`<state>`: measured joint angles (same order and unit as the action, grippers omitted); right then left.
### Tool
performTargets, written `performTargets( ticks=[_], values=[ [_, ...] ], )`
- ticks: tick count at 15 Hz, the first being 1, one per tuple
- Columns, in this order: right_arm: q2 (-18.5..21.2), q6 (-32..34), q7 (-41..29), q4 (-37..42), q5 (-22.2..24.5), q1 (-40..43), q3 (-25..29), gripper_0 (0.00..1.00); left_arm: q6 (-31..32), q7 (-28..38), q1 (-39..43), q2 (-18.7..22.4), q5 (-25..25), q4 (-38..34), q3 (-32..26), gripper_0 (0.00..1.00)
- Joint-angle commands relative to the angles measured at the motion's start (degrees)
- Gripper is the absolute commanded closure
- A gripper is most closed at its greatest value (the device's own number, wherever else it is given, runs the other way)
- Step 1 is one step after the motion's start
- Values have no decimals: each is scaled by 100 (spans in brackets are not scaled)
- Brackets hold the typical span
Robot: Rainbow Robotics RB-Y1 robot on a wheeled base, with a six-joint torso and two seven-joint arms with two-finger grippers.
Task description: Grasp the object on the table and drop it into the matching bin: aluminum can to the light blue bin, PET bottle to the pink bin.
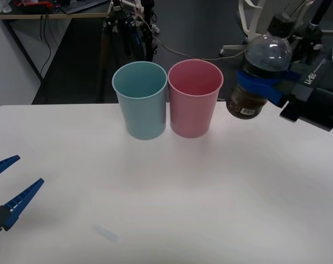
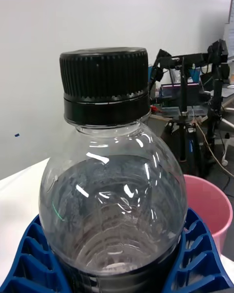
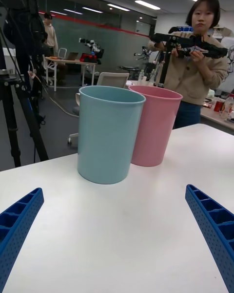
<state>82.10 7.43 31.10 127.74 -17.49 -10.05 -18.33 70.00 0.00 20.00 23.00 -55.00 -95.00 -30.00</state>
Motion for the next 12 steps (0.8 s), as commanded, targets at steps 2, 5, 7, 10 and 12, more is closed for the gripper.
performTargets(
  ticks=[2, 5, 7, 10, 12],
  values=[
    [-203, -75, -121, -838, -167, -2132, -1709, 100, 0, 0, 0, 0, 0, 0, 0, 0],
    [-642, -75, -209, -1708, -211, -3583, -2896, 100, 0, 0, 0, 0, 0, 0, 0, 0],
    [-976, -93, -271, -2227, -246, -4189, -3388, 100, 0, 0, 0, 0, 0, 0, 0, 0],
    [-1591, -102, -323, -3132, -237, -4866, -3880, 100, 0, 0, 0, 0, 0, 0, 0, 0],
    [-1925, -102, -323, -3624, -202, -5077, -4039, 100, 0, 0, 0, 0, 0, 0, 0, 0]
  ],
)
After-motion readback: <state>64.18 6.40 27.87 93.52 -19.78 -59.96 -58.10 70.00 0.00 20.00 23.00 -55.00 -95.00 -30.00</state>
